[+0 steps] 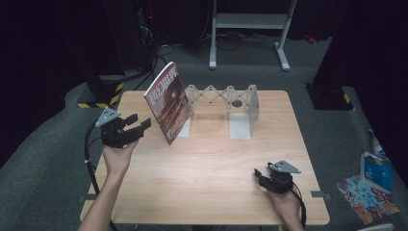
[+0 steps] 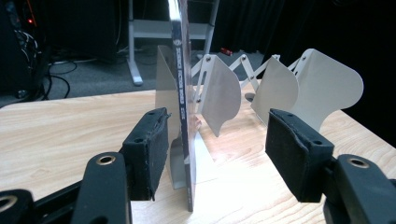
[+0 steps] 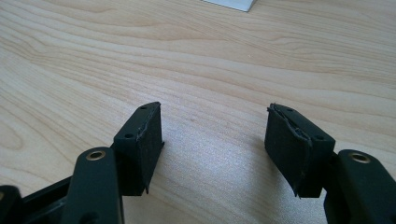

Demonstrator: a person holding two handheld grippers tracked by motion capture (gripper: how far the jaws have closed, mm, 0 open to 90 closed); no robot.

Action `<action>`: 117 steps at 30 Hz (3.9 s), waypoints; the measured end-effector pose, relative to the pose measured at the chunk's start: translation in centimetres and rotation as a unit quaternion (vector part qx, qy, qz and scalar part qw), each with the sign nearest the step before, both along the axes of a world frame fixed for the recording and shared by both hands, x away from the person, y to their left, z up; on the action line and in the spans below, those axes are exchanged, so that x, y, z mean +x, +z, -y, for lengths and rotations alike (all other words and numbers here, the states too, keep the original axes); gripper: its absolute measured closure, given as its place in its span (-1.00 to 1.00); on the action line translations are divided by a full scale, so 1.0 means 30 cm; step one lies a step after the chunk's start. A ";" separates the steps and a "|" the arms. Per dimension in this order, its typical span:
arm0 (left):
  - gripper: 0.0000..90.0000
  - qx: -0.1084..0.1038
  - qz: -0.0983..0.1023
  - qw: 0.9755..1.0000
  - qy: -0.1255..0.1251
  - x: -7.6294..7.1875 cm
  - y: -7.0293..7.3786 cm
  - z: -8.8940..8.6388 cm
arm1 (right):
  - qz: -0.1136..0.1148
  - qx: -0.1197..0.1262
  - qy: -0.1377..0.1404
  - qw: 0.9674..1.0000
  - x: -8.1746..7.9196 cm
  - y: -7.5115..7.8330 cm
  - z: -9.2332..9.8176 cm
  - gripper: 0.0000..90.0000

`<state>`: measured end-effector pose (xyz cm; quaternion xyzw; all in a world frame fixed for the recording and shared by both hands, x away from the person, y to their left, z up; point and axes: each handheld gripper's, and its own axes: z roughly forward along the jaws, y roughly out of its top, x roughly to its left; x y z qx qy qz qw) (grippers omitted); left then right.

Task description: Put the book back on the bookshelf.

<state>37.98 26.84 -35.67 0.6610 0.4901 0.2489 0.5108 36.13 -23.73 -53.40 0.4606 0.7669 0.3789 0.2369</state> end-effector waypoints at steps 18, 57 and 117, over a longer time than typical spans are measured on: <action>-0.12 -0.030 -0.010 0.999 -0.022 -0.039 -0.059 0.008 | 0.000 0.000 0.000 1.000 0.000 0.000 0.000 -0.19; -0.13 -0.012 -0.035 0.999 -0.031 -0.084 -0.205 0.046 | 0.000 0.000 -0.001 1.000 0.000 0.000 -0.001 -0.19; -0.14 0.020 -0.065 0.997 -0.047 -0.109 -0.353 0.135 | 0.000 0.000 -0.001 1.000 -0.001 0.000 -0.001 -0.19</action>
